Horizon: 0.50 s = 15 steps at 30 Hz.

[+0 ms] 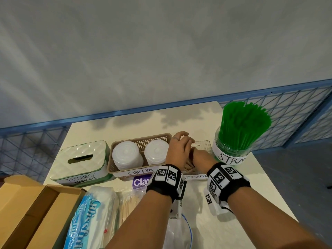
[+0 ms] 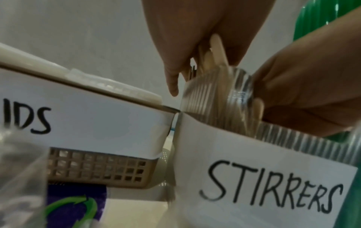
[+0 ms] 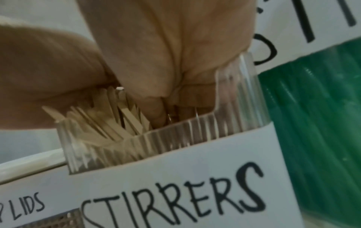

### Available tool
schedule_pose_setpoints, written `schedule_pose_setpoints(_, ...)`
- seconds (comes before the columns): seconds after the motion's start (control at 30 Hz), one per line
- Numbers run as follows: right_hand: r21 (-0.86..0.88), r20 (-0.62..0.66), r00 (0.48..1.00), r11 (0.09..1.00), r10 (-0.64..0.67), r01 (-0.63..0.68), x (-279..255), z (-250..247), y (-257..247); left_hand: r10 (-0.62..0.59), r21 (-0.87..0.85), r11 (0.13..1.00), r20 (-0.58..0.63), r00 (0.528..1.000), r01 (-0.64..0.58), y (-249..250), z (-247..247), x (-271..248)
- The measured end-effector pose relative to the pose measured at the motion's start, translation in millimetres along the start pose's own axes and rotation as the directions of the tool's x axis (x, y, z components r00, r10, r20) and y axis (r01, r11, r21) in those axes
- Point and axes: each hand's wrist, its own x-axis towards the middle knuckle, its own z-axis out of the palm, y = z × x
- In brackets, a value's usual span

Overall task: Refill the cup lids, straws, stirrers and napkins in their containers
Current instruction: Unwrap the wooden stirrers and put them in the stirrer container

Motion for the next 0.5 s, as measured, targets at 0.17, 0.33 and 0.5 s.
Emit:
schedule_pose_setpoints(0.17, 0.078, 0.012, 0.999, 0.996, 0.051, -0.052, 1, -1, 1, -0.084, 0.044, 0.996, 0.037, 0.996, 0.082, 2, -1, 0)
schedule_pose_setpoints(0.33, 0.072, -0.057, 0.998, 0.997, 0.036, -0.032, -6, -5, -2, -0.165, 0.22, 0.968, 0.176, 0.971, 0.124, 6, -2, 4)
schedule_pose_setpoints(0.5, -0.034, -0.014, 1.0, 0.999, 0.022, -0.022, -7, -9, -1, -0.222, 0.191, 0.964, 0.188, 0.957, 0.187, 22, -17, 1)
